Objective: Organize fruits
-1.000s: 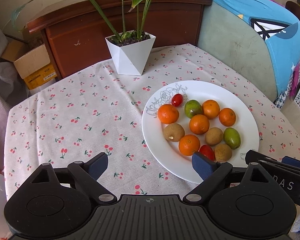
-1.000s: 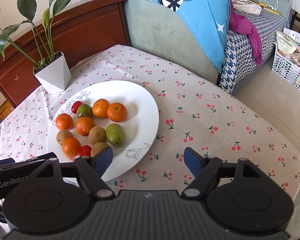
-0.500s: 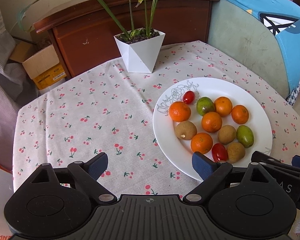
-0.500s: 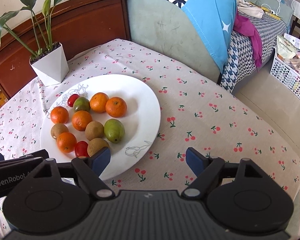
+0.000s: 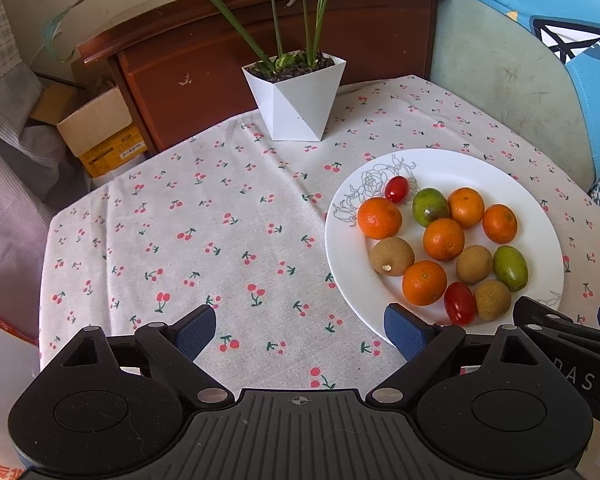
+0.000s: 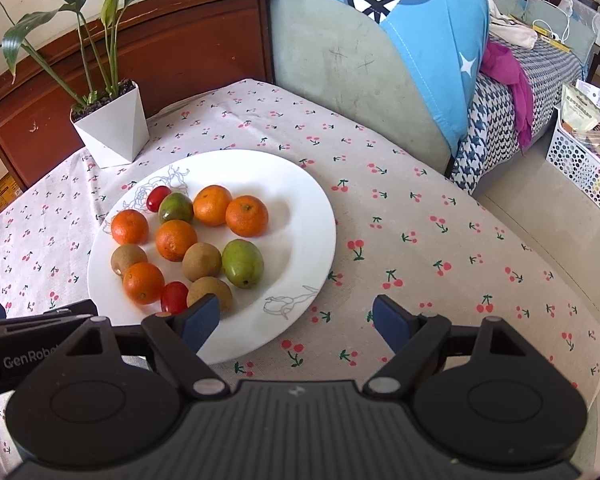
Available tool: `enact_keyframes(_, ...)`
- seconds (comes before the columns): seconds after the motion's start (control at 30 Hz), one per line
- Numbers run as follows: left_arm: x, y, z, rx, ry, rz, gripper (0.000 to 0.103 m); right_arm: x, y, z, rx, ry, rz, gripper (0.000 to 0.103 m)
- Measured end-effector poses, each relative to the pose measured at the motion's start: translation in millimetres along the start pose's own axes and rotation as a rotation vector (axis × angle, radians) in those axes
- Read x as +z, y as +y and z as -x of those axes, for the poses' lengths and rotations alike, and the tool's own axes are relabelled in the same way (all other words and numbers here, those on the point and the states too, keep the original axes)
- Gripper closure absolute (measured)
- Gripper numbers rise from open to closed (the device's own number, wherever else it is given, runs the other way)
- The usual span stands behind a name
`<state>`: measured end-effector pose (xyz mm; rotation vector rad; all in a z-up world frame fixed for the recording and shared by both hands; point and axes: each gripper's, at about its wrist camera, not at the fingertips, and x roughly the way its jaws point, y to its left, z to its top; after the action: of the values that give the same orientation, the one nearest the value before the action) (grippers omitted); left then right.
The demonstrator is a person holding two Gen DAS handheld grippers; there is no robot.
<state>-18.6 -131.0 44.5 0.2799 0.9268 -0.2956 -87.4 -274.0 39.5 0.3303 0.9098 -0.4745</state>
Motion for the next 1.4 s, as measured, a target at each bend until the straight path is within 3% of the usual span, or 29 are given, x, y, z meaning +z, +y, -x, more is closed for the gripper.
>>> enact_keyframes(0.43, -3, 5, 3, 0.012, -0.003, -0.013, 0.010, -2, 7, 2, 0.012, -0.011, 0.030, 0.020)
enact_keyframes(0.87, -29, 38, 20, 0.050, 0.001, 0.077, 0.011, -21, 35, 17, 0.092, -0.033, 0.129, 0.020)
enact_keyframes(1.4, -70, 78, 33, 0.053, 0.027, 0.152, 0.010, -84, 61, 42, 0.260, -0.020, 0.318, 0.019)
